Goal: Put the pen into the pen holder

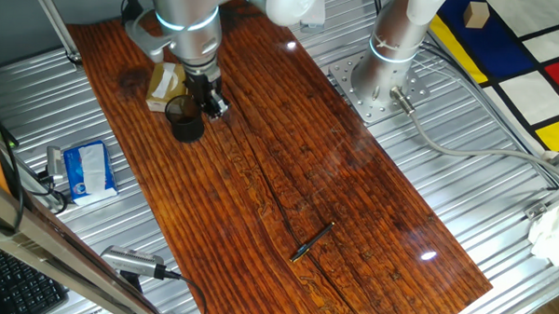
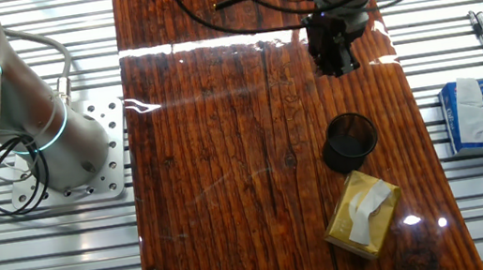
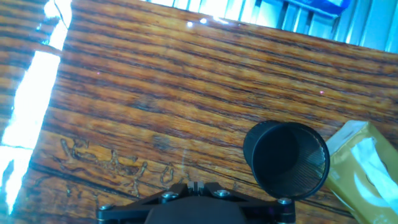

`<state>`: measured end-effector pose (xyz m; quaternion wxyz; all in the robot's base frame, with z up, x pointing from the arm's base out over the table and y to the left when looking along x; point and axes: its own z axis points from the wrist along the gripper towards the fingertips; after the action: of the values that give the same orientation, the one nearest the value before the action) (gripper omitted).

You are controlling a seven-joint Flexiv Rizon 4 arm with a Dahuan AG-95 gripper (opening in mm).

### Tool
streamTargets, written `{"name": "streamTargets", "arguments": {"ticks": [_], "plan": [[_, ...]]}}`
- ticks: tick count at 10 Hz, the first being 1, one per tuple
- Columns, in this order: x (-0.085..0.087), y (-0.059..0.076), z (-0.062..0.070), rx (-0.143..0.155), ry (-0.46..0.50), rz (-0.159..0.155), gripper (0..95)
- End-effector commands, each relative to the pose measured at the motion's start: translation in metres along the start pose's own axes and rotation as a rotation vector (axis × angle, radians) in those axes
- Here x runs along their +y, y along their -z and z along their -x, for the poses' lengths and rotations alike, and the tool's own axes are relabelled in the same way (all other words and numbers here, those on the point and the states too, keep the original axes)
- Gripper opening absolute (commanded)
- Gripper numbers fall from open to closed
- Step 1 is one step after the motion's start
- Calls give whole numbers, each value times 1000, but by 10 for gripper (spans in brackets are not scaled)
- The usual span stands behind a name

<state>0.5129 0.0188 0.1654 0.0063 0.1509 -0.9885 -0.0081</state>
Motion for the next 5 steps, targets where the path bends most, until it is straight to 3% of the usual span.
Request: {"name": "streamTargets", "arguments": {"ticks": [1, 5], "plan": [[-1, 1, -3, -3, 18, -10, 0], [-3, 3, -4, -2, 75, -20, 0]]}}
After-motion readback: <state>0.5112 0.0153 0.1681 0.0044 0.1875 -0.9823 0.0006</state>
